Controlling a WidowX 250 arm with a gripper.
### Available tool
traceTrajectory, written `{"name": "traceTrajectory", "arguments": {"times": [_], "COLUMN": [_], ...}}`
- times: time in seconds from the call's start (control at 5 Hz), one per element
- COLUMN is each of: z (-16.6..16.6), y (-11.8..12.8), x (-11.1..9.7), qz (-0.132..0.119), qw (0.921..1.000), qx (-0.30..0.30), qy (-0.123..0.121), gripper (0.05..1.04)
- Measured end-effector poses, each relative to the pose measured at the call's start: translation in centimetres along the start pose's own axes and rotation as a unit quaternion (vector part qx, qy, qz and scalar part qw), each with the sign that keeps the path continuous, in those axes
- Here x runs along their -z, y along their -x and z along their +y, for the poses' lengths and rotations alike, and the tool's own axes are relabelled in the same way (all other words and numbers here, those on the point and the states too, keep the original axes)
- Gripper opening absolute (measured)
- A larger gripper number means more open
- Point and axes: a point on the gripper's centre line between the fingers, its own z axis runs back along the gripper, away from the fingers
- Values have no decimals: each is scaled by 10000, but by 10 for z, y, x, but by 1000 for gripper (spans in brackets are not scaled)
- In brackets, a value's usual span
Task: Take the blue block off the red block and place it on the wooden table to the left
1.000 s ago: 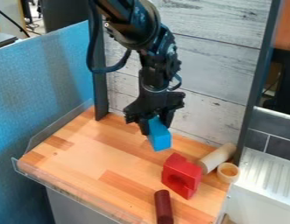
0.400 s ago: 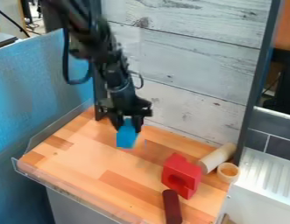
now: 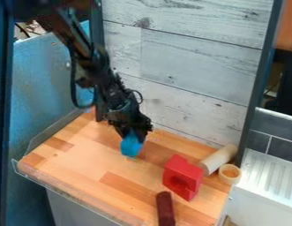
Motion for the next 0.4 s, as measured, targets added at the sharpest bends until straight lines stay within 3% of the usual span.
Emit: {"name": "traceTrajectory", "arguments": {"times": [0.2,0.4], "z": [1,2], "y": [5,3], "x": [14,14], "qz": [-308,-371], "qw": [9994,9992], "qx": [131,119], "qy": [-71,-115], "gripper": [557,631]}}
